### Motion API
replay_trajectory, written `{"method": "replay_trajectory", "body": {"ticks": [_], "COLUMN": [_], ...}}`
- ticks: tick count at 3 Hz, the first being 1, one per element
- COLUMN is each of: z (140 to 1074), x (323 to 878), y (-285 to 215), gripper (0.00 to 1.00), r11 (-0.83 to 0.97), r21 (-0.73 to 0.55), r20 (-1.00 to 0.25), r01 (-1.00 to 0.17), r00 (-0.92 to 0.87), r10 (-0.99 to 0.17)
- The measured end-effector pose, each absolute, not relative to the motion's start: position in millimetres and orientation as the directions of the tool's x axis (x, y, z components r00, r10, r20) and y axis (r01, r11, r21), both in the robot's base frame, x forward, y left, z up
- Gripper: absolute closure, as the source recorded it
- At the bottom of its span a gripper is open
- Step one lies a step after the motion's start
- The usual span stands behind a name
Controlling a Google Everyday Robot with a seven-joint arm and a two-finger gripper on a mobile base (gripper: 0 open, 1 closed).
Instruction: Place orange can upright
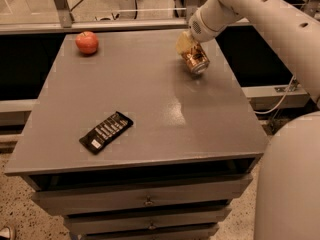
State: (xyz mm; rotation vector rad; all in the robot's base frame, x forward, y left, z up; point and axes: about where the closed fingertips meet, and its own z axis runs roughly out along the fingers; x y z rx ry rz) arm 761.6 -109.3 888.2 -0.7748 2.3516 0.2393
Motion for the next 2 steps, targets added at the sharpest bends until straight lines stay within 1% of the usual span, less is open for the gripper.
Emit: {"method": "replay_trajectory", "body": {"ticks": [1,2], "z": [910,933], "x": [762,753], "y": [-94,-82], "gripper": [1.00,1.00], "r11": [0.719,0.601], "r21": [0.068,0.094], "r20": [-0.779,-0.883], "r01": [-0.692,-0.793], "r00": [-0.487,-0.346], "r10": [-0.395,-0.318]}}
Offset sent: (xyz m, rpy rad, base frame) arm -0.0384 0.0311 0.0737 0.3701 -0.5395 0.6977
